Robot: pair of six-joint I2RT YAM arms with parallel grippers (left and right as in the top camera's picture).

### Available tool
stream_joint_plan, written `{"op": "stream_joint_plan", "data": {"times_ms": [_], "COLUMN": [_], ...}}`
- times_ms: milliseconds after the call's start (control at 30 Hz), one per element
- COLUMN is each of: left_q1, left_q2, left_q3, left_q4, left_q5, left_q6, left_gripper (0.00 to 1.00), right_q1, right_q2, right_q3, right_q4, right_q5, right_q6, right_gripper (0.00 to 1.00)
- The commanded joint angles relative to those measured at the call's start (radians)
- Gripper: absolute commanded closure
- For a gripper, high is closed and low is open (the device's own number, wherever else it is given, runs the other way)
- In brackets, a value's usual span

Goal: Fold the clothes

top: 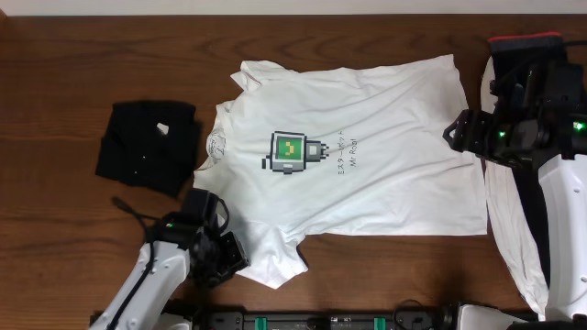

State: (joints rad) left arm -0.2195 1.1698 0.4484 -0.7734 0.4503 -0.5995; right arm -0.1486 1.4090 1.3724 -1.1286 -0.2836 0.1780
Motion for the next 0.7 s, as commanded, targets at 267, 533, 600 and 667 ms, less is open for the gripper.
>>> {"op": "stream_joint_plan", "data": {"times_ms": [267,533,600,667], "left_q1": [-0.026,-0.026,-0.026,-0.026], "left_q2": [0.142,0.038,0.012,-0.003], "left_q3": [0.011,0.207,0.251,0.286], "left_q4": [0.055,-0.090,-0.101,-0.099], "left_q5": [0.030,0.031,0.031,0.029], "left_q6": [-0.031,0.014,0.019,0.018], "left_gripper": [0.94,0.94,0.94,0.94], "right_q1": [0.006,0.006,0.006,0.006], "right_q2": [-0.004,-0.004,-0.003,-0.003], "right_q3": [-0.001,-0.001,-0.001,-0.002], "right_q4": [0.002,-0.010,-0.017,-0.018], "right_q5": [0.007,0.042,0.048,0.048], "right_q6": [-0.011,-0.012,-0.012,-0.012], "right_gripper": [0.32,0.31,0.31,0.31]}}
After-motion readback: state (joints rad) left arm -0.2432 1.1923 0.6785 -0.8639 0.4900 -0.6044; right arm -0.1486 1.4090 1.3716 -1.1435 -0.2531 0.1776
